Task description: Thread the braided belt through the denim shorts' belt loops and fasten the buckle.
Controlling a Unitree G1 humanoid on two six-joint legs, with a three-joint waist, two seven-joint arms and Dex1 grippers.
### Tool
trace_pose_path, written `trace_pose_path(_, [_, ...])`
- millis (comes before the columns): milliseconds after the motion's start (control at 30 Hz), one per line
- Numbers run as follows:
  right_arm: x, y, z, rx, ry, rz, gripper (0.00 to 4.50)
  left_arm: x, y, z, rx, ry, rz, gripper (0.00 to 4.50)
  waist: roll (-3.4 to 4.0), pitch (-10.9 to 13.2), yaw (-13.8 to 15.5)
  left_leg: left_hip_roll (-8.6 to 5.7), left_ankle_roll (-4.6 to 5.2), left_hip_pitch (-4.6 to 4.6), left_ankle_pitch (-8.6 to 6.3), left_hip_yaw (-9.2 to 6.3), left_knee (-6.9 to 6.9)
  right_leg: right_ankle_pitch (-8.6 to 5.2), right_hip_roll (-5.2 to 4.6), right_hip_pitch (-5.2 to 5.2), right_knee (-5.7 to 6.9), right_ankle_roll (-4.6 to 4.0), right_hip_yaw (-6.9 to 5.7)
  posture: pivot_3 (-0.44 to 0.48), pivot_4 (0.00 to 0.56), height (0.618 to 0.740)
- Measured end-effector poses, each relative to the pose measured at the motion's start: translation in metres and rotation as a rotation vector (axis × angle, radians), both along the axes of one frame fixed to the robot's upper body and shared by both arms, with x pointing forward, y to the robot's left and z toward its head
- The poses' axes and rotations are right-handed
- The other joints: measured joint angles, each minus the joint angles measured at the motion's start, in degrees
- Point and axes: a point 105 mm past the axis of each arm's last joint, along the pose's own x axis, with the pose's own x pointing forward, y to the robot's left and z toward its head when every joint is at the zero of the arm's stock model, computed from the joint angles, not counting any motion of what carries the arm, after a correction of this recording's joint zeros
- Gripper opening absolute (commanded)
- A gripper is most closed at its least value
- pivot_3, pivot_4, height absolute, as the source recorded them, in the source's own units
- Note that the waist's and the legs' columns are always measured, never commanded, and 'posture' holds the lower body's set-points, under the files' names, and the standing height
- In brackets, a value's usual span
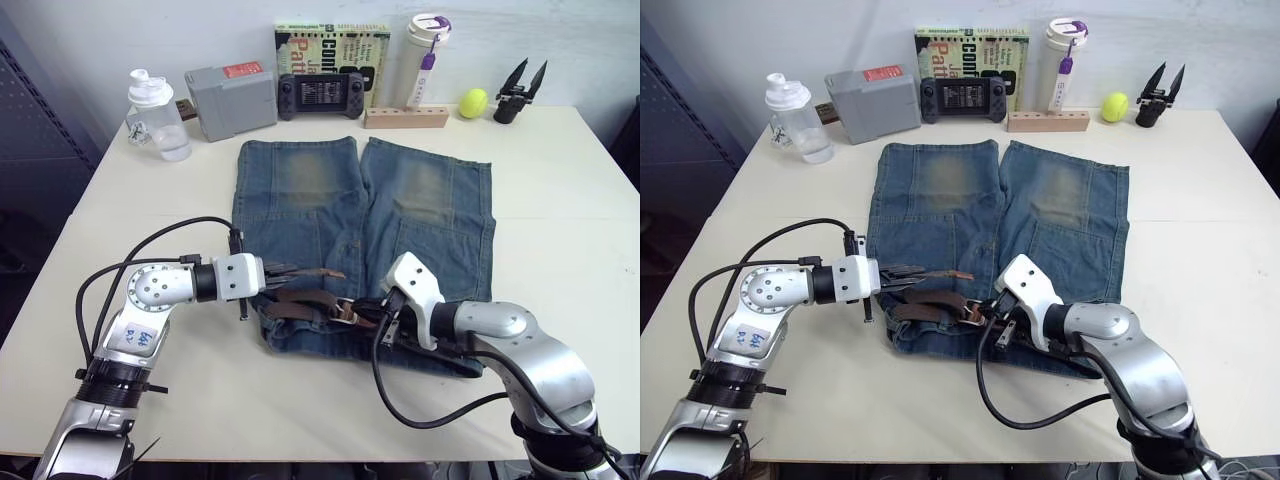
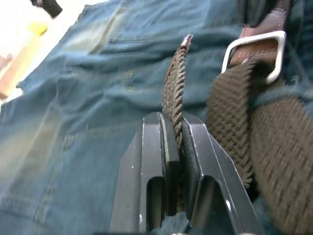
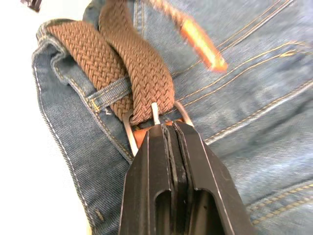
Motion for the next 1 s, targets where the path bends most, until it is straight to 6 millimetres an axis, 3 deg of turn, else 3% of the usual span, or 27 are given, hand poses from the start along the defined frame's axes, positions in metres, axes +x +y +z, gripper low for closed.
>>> trace_pose_path(67, [-0.002, -0.003, 0.002, -0.007, -0.03, -0.007, 1.09, -0.002, -0.001, 0.001, -0.003, -0.001, -0.001, 0.0, 0.02, 0.01, 0.1, -0.02, 0.0, -0.02, 0.0, 0.05, 0.01, 0.0, -0.02, -0.01, -0.01, 0.0, 0.01, 0.0, 0.15, 0.726])
trace_pose_path(267, [-0.02, -0.009, 0.004, -0.041, -0.091, 0.038, 3.42, -0.004, -0.003, 0.004, -0.004, -0.012, -0.003, 0.0, 0.01, 0.03, 0.18, -0.02, 0.0, -0.01, 0.0, 0.07, 0.01, 0.0, -0.01, -0.01, -0.03, 0.01, 0.05, 0.0, 0.15, 0.726])
trace_pose_path(533, [-0.028, -0.013, -0.009, -0.151, -0.145, 0.08, 3.42, -0.005, -0.002, 0.006, -0.003, -0.014, -0.009, 0.0, -0.01, 0.05, 0.06, -0.01, 0.0, 0.06, 0.0, 0.09, -0.01, 0.0, 0.02, -0.01, 0.0, 0.01, 0.15, 0.0, 0.15, 0.726])
trace_pose_path(600, [-0.02, -0.008, -0.029, -0.241, -0.234, 0.047, 3.42, -0.005, 0.001, 0.009, -0.029, 0.011, -0.006, 0.0, -0.03, 0.07, 0.23, -0.02, 0.0, 0.03, 0.0, 0.1, 0.01, 0.0, 0.0, -0.03, -0.01, 0.01, 0.14, 0.0, 0.15, 0.726])
trace_pose_path(667, [-0.016, -0.006, -0.032, -0.238, -0.246, 0.023, 3.42, -0.004, 0.007, 0.011, -0.021, 0.005, 0.008, 0.0, -0.06, 0.09, 0.11, 0.01, 0.0, 0.04, 0.0, 0.11, 0.01, 0.0, 0.03, -0.03, 0.0, 0.0, 0.14, 0.0, 0.15, 0.726])
trace_pose_path(833, [-0.017, 0.009, -0.023, -0.122, -0.262, 0.024, 3.42, -0.002, 0.021, 0.007, -0.014, 0.021, 0.049, 0.0, -0.04, 0.13, 0.06, 0.02, -0.01, 0.04, 0.0, 0.1, 0.0, 0.0, 0.05, -0.04, -0.02, 0.0, 0.15, 0.0, 0.15, 0.726])
trace_pose_path(1000, [-0.012, 0.01, 0.009, 0.014, -0.271, 0.029, 3.42, -0.002, 0.025, 0.01, -0.016, 0.01, 0.058, 0.0, -0.05, 0.14, 0.09, 0.04, 0.0, 0.05, 0.0, 0.06, 0.01, 0.0, 0.05, -0.04, 0.01, 0.0, 0.16, 0.0, 0.15, 0.726])
